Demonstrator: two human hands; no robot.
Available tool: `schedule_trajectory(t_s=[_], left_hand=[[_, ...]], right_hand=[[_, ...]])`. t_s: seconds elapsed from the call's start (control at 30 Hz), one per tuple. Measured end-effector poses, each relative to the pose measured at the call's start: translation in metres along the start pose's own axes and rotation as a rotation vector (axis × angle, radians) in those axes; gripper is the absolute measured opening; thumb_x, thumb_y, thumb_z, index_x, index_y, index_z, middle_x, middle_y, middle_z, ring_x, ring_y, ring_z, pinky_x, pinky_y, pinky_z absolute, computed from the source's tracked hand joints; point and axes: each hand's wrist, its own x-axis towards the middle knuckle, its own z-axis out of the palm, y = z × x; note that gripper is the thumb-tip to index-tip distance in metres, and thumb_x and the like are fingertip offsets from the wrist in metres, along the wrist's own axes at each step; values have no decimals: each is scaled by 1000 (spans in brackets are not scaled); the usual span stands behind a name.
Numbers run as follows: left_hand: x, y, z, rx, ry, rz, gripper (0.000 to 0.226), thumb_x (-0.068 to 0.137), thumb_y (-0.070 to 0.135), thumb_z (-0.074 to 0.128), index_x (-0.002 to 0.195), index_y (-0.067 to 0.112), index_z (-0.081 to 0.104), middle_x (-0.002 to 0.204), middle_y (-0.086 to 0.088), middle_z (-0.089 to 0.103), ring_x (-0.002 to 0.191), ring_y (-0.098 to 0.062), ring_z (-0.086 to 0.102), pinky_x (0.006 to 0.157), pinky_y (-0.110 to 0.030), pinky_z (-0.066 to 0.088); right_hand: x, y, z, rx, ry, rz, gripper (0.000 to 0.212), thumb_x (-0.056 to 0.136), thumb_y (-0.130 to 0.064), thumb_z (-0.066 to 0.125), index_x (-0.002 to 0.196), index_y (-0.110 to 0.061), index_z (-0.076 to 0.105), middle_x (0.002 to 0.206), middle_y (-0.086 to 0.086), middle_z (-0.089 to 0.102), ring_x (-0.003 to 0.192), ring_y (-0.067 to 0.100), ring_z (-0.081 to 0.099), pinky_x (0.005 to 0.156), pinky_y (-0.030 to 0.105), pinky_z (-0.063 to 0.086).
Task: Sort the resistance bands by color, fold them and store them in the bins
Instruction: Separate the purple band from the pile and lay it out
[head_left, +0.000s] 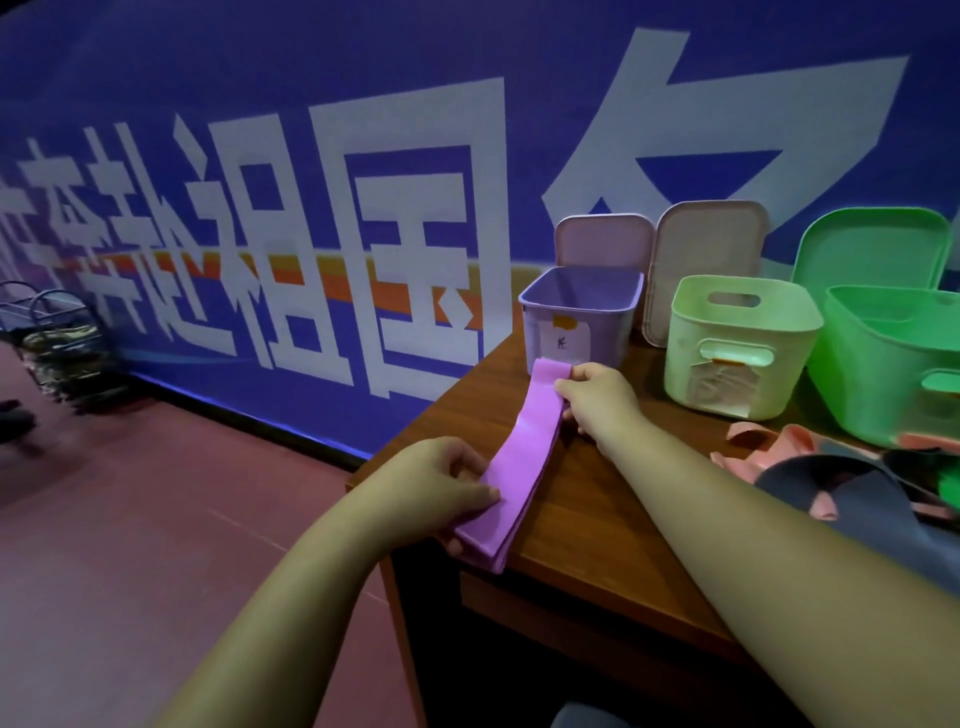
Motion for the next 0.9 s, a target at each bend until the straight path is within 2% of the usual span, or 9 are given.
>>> schedule_trajectory(t_s=[0.1, 0.2, 0.33, 0.4, 0.5, 0.57, 0.7, 0.83, 0.9], left_hand=[[3, -2, 2, -8, -31, -24, 34, 87, 25, 88, 114, 19, 69, 86, -5, 67, 56, -24, 70, 55, -37, 61], [3, -1, 3, 56, -46, -31, 38, 88, 28, 88, 118, 21, 66, 79, -2, 69, 53, -19, 69, 50, -32, 56], [4, -5, 3, 141, -33, -16, 38, 85, 37, 89, 116, 28, 68, 82, 3, 70, 58, -13, 68, 57, -40, 61], [4, -6, 3, 176, -11, -12, 37, 84, 40, 89, 114, 30, 70, 84, 5, 69, 59, -8, 65, 58, -35, 61], [4, -5, 2, 251, -19, -16, 37, 85, 44, 87, 116, 33, 70, 91, 9, 70, 69, -4, 65, 52, -19, 48], [4, -4, 0, 322, -25, -18, 39, 86, 50, 84, 118, 35, 68, 98, 11, 69, 80, -5, 65, 57, -19, 45], [5, -4, 2, 387, -4, -18, 38, 88, 56, 79, 116, 34, 68, 101, 11, 68, 86, -7, 65, 61, -24, 48], [11, 2, 4, 424, 80, -21, 30, 94, 55, 74, 106, 28, 67, 98, 6, 69, 84, -13, 68, 67, -33, 58], [15, 11, 8, 448, 106, 2, 29, 98, 51, 69, 110, 25, 66, 98, 4, 67, 84, -15, 66, 62, -29, 52]], right_hand=[[3, 4, 6, -64, 9, -21, 30, 100, -25, 69, 129, -18, 72, 110, 4, 76, 93, 28, 75, 77, 41, 64], [5, 7, 8, -126, 9, -45, 35, 99, -26, 71, 133, -18, 73, 122, 3, 75, 107, 27, 71, 95, 43, 61], [7, 10, 8, -253, 13, -56, 33, 101, -21, 67, 133, -17, 73, 126, 4, 73, 104, 21, 65, 84, 32, 50], [7, 9, 8, -287, 22, -40, 31, 101, -20, 67, 131, -16, 73, 125, 6, 74, 106, 24, 67, 81, 31, 48], [6, 9, 7, -342, 15, -36, 27, 100, -19, 66, 125, -15, 75, 122, 7, 75, 107, 27, 68, 78, 31, 47], [5, 10, 6, -345, 23, -35, 26, 99, -18, 66, 123, -15, 76, 119, 8, 75, 104, 28, 69, 78, 31, 49], [-2, 10, 4, -327, 34, -22, 31, 98, -20, 69, 129, -14, 71, 123, 9, 74, 112, 30, 69, 80, 30, 48], [-13, 1, -6, -308, -60, -7, 21, 96, -12, 58, 106, -11, 77, 94, 15, 79, 83, 36, 78, 75, 41, 63], [-20, -4, -19, -313, -105, -7, 22, 97, -13, 56, 94, -10, 77, 87, 18, 78, 76, 37, 79, 75, 44, 65]])
